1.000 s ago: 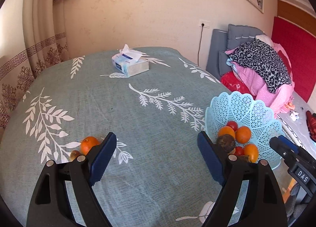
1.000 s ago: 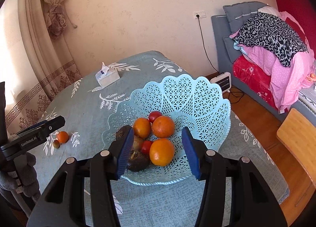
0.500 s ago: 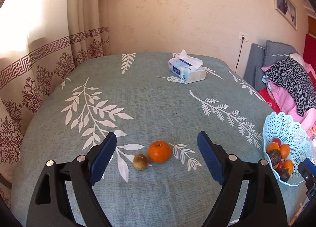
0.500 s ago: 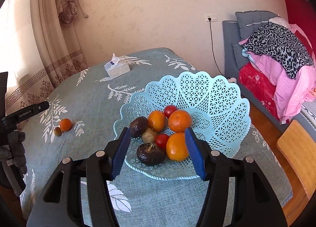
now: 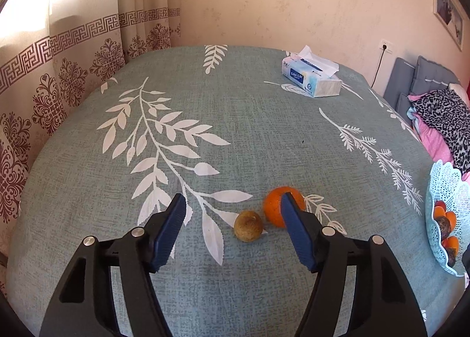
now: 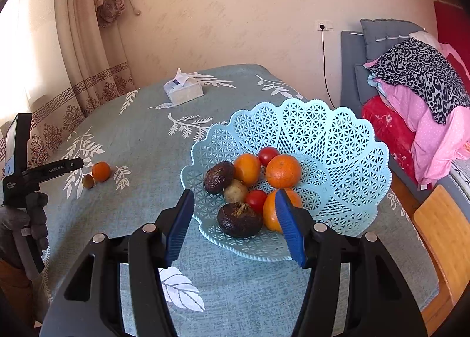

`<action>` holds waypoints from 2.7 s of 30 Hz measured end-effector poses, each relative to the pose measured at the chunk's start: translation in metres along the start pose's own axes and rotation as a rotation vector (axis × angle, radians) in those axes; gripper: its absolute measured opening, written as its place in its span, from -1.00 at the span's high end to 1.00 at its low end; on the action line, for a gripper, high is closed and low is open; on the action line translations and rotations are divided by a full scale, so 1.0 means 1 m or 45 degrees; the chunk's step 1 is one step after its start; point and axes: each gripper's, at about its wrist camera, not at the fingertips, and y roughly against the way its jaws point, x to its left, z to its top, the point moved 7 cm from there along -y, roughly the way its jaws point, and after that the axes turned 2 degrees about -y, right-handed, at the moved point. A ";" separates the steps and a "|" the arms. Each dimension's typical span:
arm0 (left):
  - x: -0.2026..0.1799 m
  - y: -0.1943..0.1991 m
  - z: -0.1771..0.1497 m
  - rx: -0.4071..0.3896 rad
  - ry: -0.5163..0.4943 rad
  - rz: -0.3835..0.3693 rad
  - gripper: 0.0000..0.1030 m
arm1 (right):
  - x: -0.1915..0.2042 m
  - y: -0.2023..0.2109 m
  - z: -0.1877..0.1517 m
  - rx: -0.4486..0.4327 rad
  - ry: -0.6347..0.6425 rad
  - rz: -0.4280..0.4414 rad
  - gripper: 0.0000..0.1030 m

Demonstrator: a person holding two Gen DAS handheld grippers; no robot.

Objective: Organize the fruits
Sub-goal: 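Move the left tool to the brown kiwi and close on it, then grasp the small tangerine with the right tool while the left tool lifts the kiwi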

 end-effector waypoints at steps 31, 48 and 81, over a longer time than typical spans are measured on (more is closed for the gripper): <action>-0.001 -0.027 -0.020 0.076 0.042 -0.154 0.05 | 0.029 -0.012 -0.012 0.057 0.085 0.045 -0.14; 0.009 -0.009 -0.023 0.039 0.032 -0.155 0.50 | 0.071 -0.028 -0.006 0.126 0.128 0.168 -0.15; 0.059 0.031 -0.004 -0.145 0.057 0.051 0.50 | 0.262 -0.178 -0.003 0.491 0.339 0.426 -0.15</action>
